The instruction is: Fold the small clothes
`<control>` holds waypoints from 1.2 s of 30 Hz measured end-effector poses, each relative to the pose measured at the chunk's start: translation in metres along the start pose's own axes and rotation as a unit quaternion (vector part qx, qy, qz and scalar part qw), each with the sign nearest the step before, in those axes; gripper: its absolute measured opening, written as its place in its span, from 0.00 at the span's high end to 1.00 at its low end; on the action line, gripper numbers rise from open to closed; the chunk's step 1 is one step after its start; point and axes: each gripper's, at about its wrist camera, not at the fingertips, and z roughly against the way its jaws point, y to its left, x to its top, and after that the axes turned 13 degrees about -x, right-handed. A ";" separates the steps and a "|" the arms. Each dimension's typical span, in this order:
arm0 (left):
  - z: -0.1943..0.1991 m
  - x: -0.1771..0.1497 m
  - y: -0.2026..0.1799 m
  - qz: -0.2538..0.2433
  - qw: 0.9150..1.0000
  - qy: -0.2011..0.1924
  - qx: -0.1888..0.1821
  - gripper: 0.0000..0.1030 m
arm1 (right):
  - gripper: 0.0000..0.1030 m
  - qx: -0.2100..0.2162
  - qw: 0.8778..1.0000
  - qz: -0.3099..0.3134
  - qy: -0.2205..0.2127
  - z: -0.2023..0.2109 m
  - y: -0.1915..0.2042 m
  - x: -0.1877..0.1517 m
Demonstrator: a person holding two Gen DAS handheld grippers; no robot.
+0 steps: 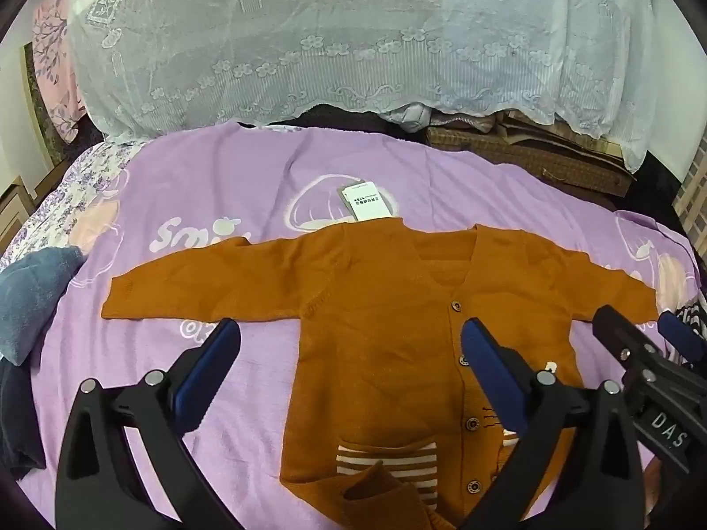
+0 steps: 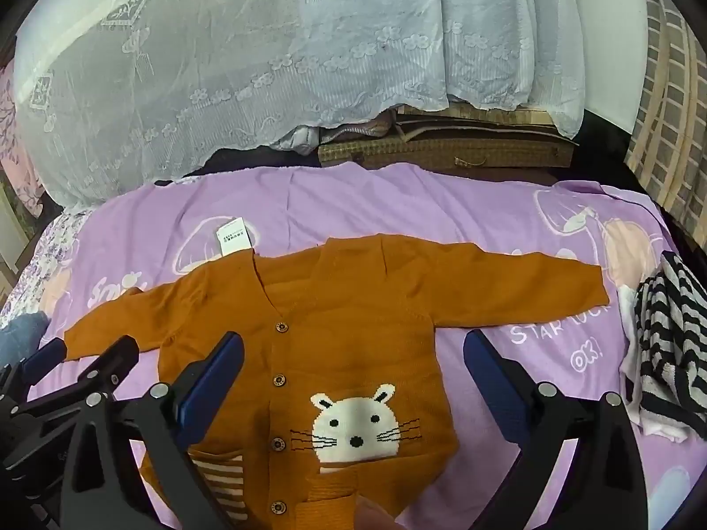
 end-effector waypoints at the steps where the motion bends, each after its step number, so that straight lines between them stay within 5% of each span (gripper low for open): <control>1: 0.001 0.001 0.001 0.002 1.000 0.000 0.001 0.05 | 0.03 0.000 1.000 -0.001 0.001 0.000 0.000 0.000; 36: 0.000 -0.009 -0.006 0.000 1.000 -0.005 0.015 0.05 | 0.03 0.010 1.000 -0.011 -0.002 0.003 0.001 -0.003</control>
